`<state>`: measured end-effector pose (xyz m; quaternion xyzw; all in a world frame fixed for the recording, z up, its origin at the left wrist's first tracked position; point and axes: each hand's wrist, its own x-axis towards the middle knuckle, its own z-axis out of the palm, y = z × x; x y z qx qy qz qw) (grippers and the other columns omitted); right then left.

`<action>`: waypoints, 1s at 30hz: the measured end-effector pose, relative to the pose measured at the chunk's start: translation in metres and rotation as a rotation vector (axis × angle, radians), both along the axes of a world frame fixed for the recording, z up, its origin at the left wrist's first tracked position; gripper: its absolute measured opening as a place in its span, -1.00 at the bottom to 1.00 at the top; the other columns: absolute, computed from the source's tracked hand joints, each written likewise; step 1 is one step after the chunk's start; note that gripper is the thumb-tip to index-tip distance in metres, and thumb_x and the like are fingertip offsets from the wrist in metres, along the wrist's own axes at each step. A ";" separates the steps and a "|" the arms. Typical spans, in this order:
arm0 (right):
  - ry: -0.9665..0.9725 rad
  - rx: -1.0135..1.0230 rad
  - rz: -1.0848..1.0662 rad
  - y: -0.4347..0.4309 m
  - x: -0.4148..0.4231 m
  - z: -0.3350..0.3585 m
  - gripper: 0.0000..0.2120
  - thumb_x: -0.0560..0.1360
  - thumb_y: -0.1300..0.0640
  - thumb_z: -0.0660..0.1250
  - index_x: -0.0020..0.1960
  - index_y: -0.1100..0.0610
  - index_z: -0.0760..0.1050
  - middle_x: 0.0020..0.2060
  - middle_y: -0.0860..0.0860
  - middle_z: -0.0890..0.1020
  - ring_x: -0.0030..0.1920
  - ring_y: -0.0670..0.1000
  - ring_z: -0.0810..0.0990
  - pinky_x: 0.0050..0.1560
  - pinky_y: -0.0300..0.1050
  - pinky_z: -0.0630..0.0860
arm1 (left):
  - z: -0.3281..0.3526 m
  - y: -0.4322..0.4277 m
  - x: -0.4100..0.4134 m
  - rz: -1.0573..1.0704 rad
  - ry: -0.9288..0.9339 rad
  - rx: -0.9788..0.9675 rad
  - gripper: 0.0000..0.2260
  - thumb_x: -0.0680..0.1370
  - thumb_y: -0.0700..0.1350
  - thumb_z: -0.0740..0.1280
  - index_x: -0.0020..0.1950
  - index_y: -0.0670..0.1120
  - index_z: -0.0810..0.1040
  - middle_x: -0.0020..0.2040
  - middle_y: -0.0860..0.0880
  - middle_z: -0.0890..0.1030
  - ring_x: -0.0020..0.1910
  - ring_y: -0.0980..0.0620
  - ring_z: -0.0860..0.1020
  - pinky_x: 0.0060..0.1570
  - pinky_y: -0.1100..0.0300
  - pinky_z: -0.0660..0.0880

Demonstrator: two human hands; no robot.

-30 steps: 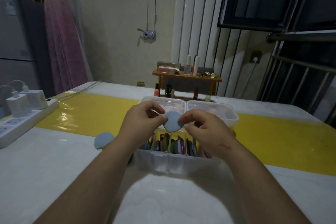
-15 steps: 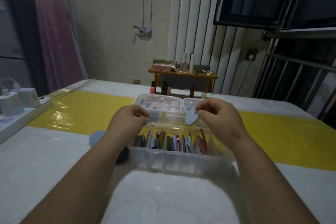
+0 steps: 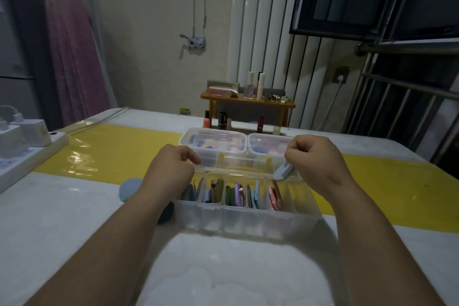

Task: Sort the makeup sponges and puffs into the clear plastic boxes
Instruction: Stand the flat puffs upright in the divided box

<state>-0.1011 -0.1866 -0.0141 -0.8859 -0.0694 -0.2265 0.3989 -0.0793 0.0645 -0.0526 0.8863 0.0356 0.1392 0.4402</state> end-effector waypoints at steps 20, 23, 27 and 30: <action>0.056 -0.011 0.073 0.005 -0.002 -0.001 -0.80 0.38 0.20 0.32 -0.40 0.22 0.45 -0.48 -0.01 0.43 -0.43 -0.05 0.37 -0.36 -0.16 0.33 | 0.002 -0.002 -0.002 0.000 0.017 0.012 -0.65 0.41 -0.41 0.19 -0.22 0.03 0.56 -0.24 -0.07 0.53 -0.42 -0.07 0.50 -0.47 0.22 0.33; 0.217 -0.102 0.087 0.006 -0.001 -0.004 -0.78 0.42 0.26 0.32 -0.40 0.16 0.47 -0.46 0.01 0.45 -0.41 -0.04 0.40 -0.35 -0.16 0.37 | 0.002 -0.002 -0.002 0.000 0.015 0.013 -0.65 0.41 -0.41 0.19 -0.22 0.03 0.56 -0.23 -0.07 0.54 -0.43 -0.08 0.50 -0.47 0.21 0.34; 0.330 -0.175 0.097 0.008 0.000 -0.007 -0.82 0.40 0.24 0.33 -0.38 0.14 0.51 -0.45 -0.02 0.50 -0.37 -0.03 0.45 -0.30 -0.11 0.44 | 0.001 -0.001 -0.002 0.000 0.011 0.023 -0.65 0.41 -0.41 0.19 -0.23 0.04 0.56 -0.29 -0.09 0.55 -0.44 -0.08 0.49 -0.46 0.20 0.34; 0.276 -0.128 0.085 0.008 -0.003 -0.003 -0.89 0.39 0.25 0.35 -0.30 0.13 0.57 -0.36 0.03 0.59 -0.31 0.00 0.53 -0.27 -0.10 0.51 | 0.001 -0.001 -0.002 0.002 0.006 0.032 -0.65 0.41 -0.41 0.19 -0.24 0.05 0.56 -0.22 0.01 0.52 -0.38 -0.11 0.54 -0.42 0.17 0.39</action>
